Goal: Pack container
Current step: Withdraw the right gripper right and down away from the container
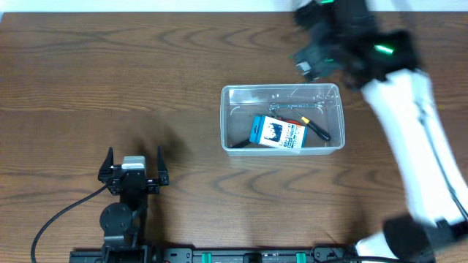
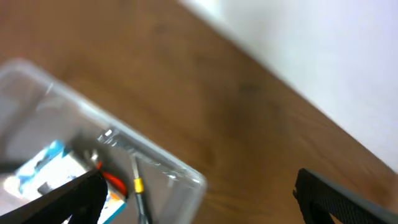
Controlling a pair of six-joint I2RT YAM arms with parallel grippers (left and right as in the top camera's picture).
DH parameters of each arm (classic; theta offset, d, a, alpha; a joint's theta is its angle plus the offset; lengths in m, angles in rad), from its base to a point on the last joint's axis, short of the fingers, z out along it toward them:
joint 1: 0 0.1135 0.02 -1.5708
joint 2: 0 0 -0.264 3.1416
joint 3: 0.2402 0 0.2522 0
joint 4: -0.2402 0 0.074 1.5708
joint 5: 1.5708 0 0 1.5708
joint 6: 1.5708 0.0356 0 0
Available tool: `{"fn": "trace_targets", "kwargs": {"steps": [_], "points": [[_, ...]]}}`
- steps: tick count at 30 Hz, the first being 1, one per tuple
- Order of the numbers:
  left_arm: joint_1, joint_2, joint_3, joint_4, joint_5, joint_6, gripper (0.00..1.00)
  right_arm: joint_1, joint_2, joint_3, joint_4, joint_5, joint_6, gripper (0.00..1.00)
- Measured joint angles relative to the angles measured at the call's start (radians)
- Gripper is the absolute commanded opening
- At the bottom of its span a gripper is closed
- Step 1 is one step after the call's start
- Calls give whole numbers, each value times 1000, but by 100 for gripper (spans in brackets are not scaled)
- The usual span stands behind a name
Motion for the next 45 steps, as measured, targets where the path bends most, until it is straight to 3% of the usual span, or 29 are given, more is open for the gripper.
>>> {"fn": "trace_targets", "kwargs": {"steps": [9,15,23,31,39,45], "points": [[0,0,0,0,0,0,98,-201,-307,-7,-150,43,229,99],[0,0,0,0,0,0,98,-285,-528,-226,-209,47,294,99],[0,0,0,0,0,0,98,-287,-959,-678,-3,-81,389,99],[0,0,0,0,0,0,98,-287,-1328,-970,197,-199,434,99],[0,0,0,0,0,0,98,-287,-1381,-1072,172,-407,444,99],[0,0,0,0,0,0,98,-288,-1381,-1072,141,-417,443,99]]}}
